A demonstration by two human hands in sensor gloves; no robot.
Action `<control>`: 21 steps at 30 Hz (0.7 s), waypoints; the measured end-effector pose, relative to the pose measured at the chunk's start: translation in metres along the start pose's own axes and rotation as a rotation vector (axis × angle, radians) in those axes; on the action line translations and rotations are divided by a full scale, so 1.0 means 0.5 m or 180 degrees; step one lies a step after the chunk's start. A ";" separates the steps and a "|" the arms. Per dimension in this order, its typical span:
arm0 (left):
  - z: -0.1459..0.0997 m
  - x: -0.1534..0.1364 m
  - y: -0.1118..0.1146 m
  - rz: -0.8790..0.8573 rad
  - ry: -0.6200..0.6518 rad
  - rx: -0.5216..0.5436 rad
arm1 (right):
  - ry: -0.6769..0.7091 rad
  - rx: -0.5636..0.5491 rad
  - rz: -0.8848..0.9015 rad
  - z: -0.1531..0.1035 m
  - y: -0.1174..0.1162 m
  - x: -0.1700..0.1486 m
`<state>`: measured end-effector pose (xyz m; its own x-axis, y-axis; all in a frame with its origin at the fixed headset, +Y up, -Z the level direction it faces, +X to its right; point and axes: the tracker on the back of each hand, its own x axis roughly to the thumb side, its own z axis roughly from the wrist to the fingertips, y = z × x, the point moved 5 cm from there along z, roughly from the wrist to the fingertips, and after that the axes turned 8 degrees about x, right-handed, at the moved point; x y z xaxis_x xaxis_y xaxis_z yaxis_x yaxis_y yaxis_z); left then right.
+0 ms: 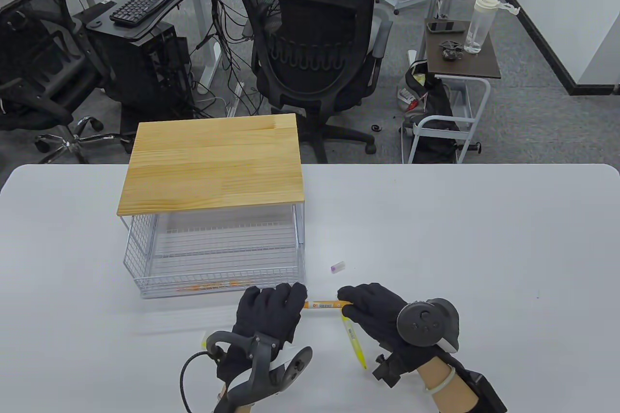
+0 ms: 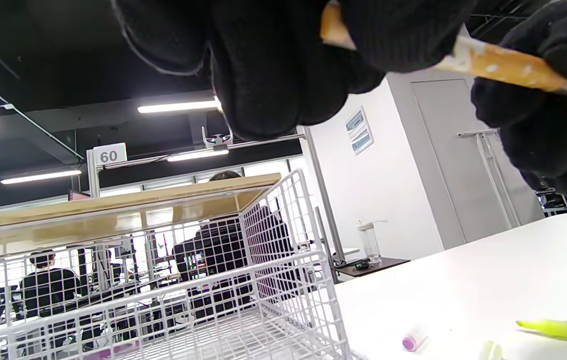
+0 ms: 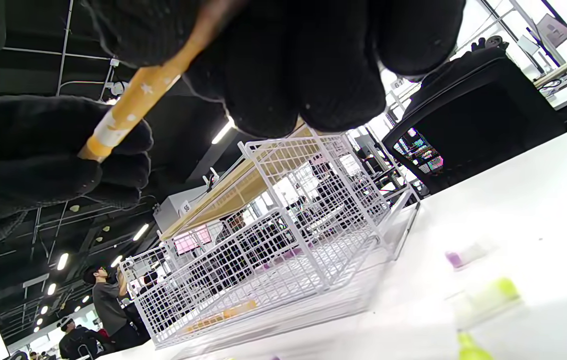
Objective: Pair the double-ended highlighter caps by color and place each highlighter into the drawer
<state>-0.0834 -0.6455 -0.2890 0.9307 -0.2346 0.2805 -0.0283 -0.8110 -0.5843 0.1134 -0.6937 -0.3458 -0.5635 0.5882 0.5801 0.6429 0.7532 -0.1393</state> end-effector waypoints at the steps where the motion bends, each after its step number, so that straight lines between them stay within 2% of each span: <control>1: 0.000 -0.003 0.000 -0.0003 -0.0014 -0.0004 | -0.0003 0.0004 0.0006 0.000 0.000 0.000; 15: -0.003 -0.055 0.001 -0.0036 -0.0265 -0.0023 | -0.0202 -0.0136 -0.0155 -0.001 0.015 -0.010; 21: -0.011 -0.111 -0.006 -0.0016 -0.0553 0.0034 | -0.0281 -0.0211 -0.0210 -0.004 0.027 -0.015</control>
<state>-0.1369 -0.6329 -0.2988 0.9799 -0.1338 0.1482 -0.0205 -0.8060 -0.5916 0.1273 -0.6882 -0.3506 -0.6473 0.5640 0.5128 0.6341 0.7717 -0.0482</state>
